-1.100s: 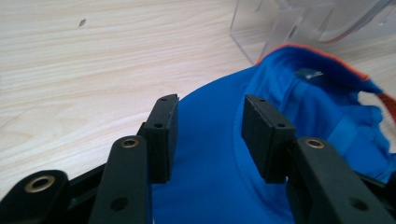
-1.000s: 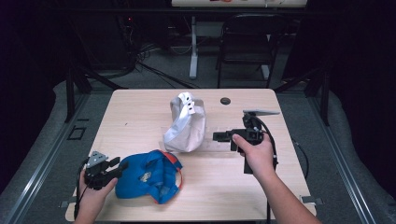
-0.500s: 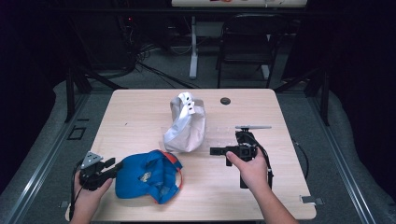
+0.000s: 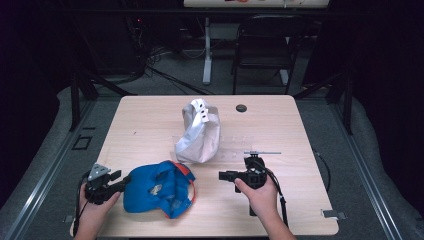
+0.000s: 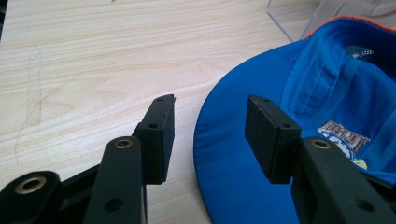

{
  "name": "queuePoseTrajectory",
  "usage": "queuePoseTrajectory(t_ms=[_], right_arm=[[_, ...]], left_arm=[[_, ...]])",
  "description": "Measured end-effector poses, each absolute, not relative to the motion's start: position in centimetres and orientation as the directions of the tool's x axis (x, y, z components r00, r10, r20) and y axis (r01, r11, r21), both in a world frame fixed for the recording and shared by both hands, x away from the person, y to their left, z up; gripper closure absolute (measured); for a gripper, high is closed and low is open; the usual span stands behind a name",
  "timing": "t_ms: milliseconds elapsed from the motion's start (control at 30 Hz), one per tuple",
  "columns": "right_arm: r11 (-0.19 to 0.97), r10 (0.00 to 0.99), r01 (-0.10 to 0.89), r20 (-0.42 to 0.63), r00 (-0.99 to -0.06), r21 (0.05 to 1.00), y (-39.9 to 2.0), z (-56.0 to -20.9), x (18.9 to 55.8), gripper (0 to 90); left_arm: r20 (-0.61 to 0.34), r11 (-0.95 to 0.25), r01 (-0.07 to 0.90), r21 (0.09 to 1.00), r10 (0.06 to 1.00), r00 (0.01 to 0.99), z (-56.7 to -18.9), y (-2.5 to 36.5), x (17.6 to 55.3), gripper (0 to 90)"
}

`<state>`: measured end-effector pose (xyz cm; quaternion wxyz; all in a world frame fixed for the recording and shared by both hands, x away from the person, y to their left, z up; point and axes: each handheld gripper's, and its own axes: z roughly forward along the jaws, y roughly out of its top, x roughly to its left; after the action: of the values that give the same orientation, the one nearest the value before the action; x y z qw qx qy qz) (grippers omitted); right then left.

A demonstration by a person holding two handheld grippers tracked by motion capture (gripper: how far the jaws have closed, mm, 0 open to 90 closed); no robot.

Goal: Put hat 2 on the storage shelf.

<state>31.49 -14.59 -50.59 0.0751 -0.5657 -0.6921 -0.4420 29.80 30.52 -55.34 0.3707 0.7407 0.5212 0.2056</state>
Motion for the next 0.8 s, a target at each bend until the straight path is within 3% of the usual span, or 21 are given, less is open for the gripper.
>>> queuePoseTrajectory(t_ms=[367, 800], right_arm=[[0.067, 0.702, 0.873, 0.599, -0.385, 0.482, -11.4, -53.0, 31.4, 65.3], [0.107, 0.678, 0.888, 0.621, -0.393, 0.447, -8.9, -55.9, 32.6, 63.8]], left_arm=[[-0.088, -0.182, 0.618, 0.765, 0.921, 0.380, -55.6, 30.3, 29.9, 53.7], [-0.067, -0.219, 0.620, 0.753, 0.912, 0.404, -55.6, 29.8, 29.9, 53.4]])
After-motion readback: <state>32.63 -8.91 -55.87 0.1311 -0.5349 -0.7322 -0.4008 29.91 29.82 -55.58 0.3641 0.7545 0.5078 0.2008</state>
